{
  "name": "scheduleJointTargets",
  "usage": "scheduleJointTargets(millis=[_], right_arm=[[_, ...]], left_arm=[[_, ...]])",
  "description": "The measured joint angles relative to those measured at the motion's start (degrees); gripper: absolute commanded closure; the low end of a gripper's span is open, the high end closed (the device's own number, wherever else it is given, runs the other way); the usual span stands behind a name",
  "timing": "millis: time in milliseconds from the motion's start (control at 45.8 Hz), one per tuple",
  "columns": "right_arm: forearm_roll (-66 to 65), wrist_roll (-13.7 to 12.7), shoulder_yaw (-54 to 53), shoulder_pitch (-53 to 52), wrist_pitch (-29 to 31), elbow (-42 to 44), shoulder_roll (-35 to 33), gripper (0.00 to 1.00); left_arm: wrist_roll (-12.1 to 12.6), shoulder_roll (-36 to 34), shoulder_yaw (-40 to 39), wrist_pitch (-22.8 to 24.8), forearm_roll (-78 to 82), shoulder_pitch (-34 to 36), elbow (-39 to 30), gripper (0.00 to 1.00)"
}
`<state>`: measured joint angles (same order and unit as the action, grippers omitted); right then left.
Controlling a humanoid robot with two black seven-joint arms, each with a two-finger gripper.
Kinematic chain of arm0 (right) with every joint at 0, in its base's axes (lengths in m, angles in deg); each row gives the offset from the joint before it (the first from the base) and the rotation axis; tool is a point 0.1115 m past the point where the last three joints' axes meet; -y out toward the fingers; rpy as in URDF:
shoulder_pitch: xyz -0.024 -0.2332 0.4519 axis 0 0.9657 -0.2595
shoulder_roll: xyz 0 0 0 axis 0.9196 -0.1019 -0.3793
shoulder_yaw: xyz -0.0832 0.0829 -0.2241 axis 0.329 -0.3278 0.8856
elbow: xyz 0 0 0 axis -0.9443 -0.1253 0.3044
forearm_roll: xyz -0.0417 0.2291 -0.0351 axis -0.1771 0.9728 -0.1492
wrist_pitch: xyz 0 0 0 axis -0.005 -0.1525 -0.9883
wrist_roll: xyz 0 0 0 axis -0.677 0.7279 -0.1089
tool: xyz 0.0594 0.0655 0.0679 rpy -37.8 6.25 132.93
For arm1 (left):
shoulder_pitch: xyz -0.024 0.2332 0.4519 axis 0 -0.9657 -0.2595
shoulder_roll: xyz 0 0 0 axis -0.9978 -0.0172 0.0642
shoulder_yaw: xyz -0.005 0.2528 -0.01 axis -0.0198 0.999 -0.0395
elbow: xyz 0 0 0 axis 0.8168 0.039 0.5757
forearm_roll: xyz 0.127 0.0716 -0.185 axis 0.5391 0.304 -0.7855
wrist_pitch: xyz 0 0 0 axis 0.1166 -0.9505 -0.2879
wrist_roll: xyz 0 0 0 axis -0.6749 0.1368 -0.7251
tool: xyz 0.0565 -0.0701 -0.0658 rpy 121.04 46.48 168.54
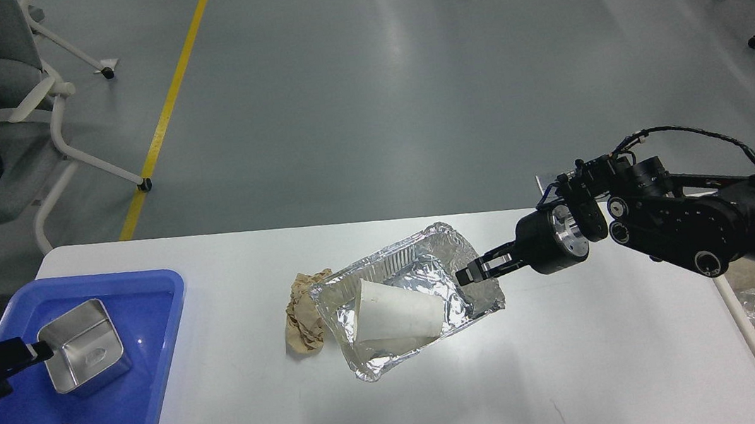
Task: Tidy desktop
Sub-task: 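Withdraw the left gripper and reach it toward the beige cloth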
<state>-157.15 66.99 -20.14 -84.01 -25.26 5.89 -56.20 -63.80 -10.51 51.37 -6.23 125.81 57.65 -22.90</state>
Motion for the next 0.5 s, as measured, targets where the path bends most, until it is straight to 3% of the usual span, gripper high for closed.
scheduleJointTargets(millis=[219, 306, 503], right_arm=[[0.0, -0.09, 0.0, 0.06, -0.08, -0.05, 0.08, 1.0], [0.0, -0.09, 0.0, 0.07, -0.12, -0.04, 0.06, 1.0], [0.0, -0.09, 0.0, 0.15, -0.26, -0.03, -0.13, 1.0]], left_arm=[[0.5, 11.71, -0.85, -0.2, 0.44, 1.95, 2.82, 0.11], [0.57, 18.0, -1.04, -0.86, 0.55, 2.8, 6.04, 0.04], [0.61, 32.4, -0.71, -2.77, 1.25, 3.12, 16.64, 0.04]])
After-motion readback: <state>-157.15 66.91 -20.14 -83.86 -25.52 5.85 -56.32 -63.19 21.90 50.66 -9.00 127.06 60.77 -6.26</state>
